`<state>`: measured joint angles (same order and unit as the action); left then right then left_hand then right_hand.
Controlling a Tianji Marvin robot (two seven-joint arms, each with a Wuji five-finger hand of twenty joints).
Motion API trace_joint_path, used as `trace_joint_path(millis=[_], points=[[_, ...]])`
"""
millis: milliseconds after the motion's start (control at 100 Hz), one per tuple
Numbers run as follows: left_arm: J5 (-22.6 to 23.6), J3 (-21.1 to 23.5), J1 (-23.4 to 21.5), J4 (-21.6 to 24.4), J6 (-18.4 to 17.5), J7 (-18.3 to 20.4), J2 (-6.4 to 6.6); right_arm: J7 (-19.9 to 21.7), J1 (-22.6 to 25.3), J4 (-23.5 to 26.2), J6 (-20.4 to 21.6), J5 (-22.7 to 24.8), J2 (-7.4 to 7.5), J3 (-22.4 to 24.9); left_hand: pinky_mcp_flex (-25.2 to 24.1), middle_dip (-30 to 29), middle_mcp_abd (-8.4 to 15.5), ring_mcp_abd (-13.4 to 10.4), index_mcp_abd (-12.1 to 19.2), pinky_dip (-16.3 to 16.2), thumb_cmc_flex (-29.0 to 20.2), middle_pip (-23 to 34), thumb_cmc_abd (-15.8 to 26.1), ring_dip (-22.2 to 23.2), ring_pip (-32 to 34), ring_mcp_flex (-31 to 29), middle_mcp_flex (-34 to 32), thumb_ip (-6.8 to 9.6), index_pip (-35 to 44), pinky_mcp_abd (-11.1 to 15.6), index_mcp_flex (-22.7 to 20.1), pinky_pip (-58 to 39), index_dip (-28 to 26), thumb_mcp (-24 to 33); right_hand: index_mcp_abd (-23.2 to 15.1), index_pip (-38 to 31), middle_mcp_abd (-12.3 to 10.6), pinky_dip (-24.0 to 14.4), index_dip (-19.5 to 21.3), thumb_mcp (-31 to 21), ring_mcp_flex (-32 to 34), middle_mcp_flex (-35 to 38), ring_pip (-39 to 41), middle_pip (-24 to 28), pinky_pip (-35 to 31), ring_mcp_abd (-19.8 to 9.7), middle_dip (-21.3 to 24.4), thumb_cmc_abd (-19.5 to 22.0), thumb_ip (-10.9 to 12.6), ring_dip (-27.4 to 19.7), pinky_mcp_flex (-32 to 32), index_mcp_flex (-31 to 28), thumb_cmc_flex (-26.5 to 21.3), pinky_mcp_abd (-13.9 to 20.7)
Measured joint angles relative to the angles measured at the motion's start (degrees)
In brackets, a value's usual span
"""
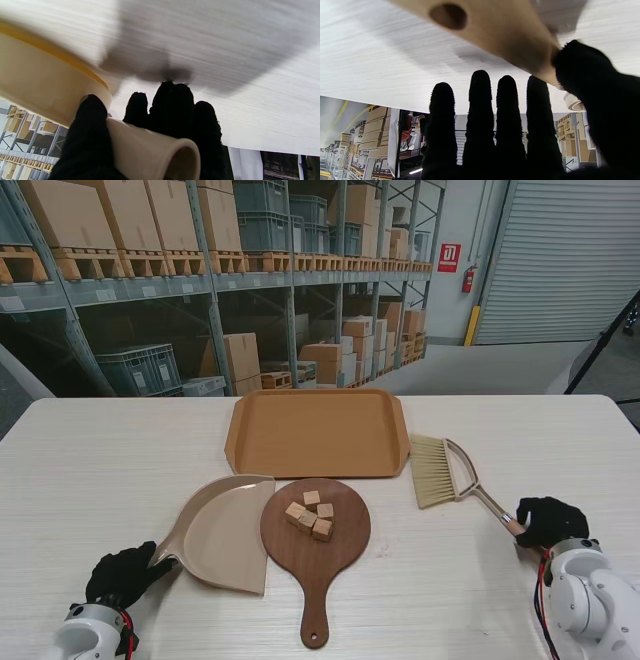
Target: Sweep wood blocks off a wooden cutting board into a dustpan and pour them into a container
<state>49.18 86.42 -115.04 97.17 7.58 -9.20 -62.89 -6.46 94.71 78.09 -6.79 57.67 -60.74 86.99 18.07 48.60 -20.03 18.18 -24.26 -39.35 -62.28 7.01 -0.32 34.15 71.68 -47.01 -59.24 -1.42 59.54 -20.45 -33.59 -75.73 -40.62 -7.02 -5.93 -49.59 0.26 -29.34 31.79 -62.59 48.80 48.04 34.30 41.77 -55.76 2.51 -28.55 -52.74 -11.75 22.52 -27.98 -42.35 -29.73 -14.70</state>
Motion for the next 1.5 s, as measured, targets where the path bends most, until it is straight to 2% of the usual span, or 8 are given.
trace_joint_path(millis=[330,380,410,490,620,790,1060,1500], points=[[-0.2,0.0,0.2,0.0,-0.1,0.5,0.10,-0.5,0.2,-0.3,-0.2,1.5,0.03,0.8,0.0,0.0,-0.7,0.5,-0.4,0.0,0.0,0.2,0.0,0.0,0.0,0.0,0.0,0.00,0.0,-0.4,0.0,0.0,0.0,0.0,-0.3,-0.2,0.0,0.6,-1.5,-0.7,0.1,1.4,0.0,0.1,-0.4,0.0,0.0,0.0,-0.6,0.0,-0.2,0.0,-1.2,0.1],[-0.2,0.0,0.2,0.0,-0.1,0.5,0.12,-0.6,0.2,-0.2,-0.1,1.4,0.03,0.8,0.0,0.0,-0.8,0.6,-0.4,0.0,0.0,0.3,0.0,0.0,0.0,0.0,0.0,0.00,0.0,-0.4,0.0,0.0,0.0,0.0,-0.3,0.8,0.0,0.6,-1.5,-0.7,0.1,1.4,0.0,0.1,-0.4,0.0,0.0,0.5,0.9,0.0,0.1,0.0,0.8,0.1],[-0.2,-0.1,0.2,0.0,-0.1,0.5,0.13,-0.6,0.3,-0.2,0.0,1.2,0.03,0.9,0.0,0.0,-0.8,0.6,-0.4,0.0,0.0,0.3,0.0,0.0,0.0,0.0,0.0,0.00,0.0,-0.4,0.0,0.0,0.0,0.0,-0.3,2.6,0.0,0.6,-0.4,-0.7,0.1,1.3,0.0,0.1,-0.4,0.0,0.2,1.8,3.0,0.0,0.4,-0.1,1.7,0.1],[-0.3,-0.1,0.2,0.0,-0.1,0.6,0.14,-0.6,0.3,0.1,0.0,0.5,0.02,0.8,0.0,0.0,-1.0,0.8,-0.4,0.0,0.0,0.4,0.0,0.0,0.0,0.0,0.0,0.00,0.0,-0.5,0.0,0.0,0.0,0.0,0.2,6.0,0.2,0.6,0.7,-0.7,-0.6,0.0,-1.2,-1.6,-0.4,0.1,1.0,3.1,4.5,0.0,1.2,0.8,3.1,0.1],[-0.3,-0.1,0.3,0.0,-0.1,0.6,0.14,-0.6,0.1,0.6,-0.6,-0.6,-0.06,0.2,0.0,0.0,-1.2,1.0,-0.4,0.0,0.0,0.5,0.0,0.0,0.0,0.0,0.0,0.00,0.0,-0.8,0.0,0.0,0.0,0.0,0.9,11.4,0.8,0.6,0.7,-0.7,-2.3,-2.4,-2.4,-3.8,-0.3,0.2,1.9,3.8,4.6,-0.2,2.5,3.1,4.4,0.1],[-0.4,-0.1,0.3,0.0,-0.1,0.6,0.15,-1.0,-0.1,1.1,-2.3,-0.9,-0.32,-0.4,0.0,0.0,-1.3,1.1,-0.4,0.0,0.0,0.7,0.0,0.0,-0.1,0.0,0.0,0.00,0.0,-0.9,0.0,0.0,0.0,0.0,2.0,12.8,1.4,0.7,0.7,-0.5,-4.8,-4.5,-2.8,-4.5,0.8,0.5,2.2,3.8,4.6,-0.2,4.2,3.9,5.6,0.1],[-0.7,-0.2,0.3,-0.1,-0.1,0.4,0.14,-0.5,-0.5,1.2,-5.5,-2.6,-0.58,-1.5,0.0,0.0,-1.3,1.1,-0.4,0.0,0.0,0.8,0.0,0.0,-0.3,0.0,0.0,0.00,0.0,-0.9,0.0,0.0,0.0,0.0,3.5,12.7,1.6,0.7,1.7,0.0,-6.4,-5.5,-2.9,-2.8,2.0,1.1,2.2,3.8,4.6,-0.2,5.3,4.6,5.6,0.1],[-1.3,-0.1,0.0,-0.1,0.6,-0.6,-0.15,-0.5,-2.3,-1.0,-7.7,-4.1,-0.83,-2.7,0.0,0.0,-0.9,1.1,-0.4,0.0,0.0,0.2,0.0,0.0,-0.6,0.0,0.0,0.00,0.0,-0.9,0.0,0.0,0.0,0.0,4.1,6.3,1.6,0.7,5.1,0.0,-6.4,-5.5,-0.1,3.7,1.8,1.1,-1.0,3.8,5.1,-0.1,4.2,4.6,5.6,0.1]])
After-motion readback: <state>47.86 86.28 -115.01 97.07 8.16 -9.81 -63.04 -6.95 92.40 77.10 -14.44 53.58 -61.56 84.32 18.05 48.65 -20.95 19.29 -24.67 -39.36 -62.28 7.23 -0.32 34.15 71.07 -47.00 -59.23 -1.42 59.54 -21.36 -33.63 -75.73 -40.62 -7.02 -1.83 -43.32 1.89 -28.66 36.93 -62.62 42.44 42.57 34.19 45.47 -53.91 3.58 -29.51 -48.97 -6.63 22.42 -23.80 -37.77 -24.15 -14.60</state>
